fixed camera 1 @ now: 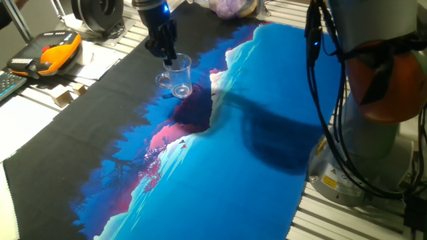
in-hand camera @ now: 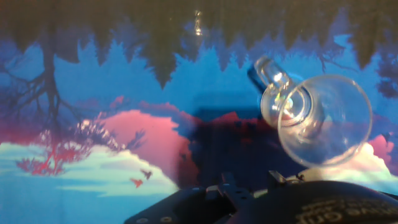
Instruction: Pick up the cup
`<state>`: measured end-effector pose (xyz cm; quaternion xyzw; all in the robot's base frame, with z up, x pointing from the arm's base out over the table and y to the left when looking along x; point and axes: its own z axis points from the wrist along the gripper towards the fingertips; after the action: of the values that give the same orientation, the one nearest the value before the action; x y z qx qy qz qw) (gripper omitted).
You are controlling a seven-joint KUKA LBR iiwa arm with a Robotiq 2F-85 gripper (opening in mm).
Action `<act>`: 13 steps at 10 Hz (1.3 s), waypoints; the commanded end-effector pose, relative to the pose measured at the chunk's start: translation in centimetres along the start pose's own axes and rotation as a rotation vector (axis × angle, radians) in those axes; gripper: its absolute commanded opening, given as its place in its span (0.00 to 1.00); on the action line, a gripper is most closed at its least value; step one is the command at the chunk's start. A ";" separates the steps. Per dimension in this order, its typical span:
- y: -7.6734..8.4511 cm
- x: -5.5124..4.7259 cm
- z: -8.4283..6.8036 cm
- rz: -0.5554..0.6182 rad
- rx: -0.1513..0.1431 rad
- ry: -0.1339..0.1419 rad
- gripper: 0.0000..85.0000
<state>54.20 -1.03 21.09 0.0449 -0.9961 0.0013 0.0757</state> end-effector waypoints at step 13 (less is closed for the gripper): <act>-2.7 -3.0 4.7 -0.019 -0.007 -0.068 0.60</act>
<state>56.74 -3.53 15.93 0.0543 -0.9976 -0.0047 0.0419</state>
